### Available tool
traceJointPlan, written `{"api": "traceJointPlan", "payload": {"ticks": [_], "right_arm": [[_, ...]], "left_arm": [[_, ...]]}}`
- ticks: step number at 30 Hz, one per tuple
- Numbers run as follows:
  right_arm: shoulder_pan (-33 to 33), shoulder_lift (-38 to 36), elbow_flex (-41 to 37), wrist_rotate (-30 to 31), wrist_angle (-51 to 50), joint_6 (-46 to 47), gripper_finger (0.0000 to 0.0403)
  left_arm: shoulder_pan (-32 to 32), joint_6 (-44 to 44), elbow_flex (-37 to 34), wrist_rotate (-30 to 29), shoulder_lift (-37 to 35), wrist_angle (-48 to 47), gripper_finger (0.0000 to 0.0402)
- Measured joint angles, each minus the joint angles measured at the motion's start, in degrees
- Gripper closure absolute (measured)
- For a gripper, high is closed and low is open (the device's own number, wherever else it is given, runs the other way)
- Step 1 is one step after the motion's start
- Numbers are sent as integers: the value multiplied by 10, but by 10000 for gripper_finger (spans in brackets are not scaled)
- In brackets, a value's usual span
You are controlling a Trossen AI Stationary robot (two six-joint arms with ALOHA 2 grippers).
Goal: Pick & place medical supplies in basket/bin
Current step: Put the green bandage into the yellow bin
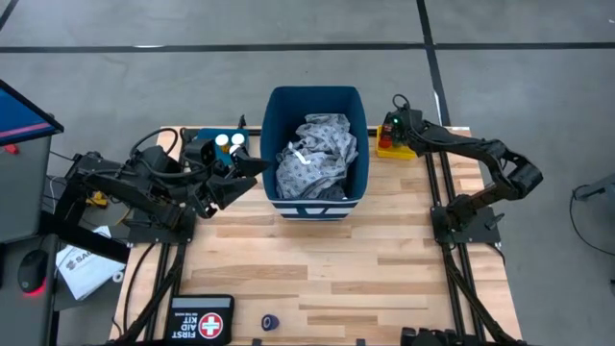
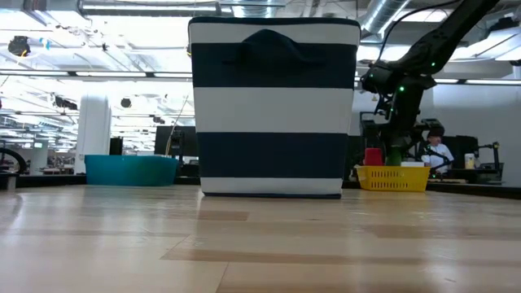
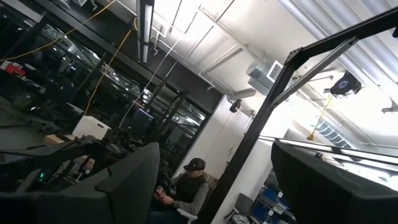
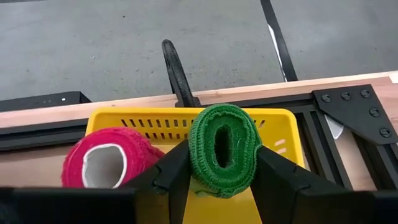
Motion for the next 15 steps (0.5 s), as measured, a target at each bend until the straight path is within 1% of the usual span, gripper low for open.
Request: {"api": "traceJointPlan", "payload": {"ticks": [5, 15], "right_arm": [[0, 0, 0, 0, 0, -19, 252], [1, -1, 0, -4, -2, -23, 193]], "left_arm": [[0, 0, 0, -1, 0, 0, 100], [0, 0, 0, -3, 0, 0, 100]]}}
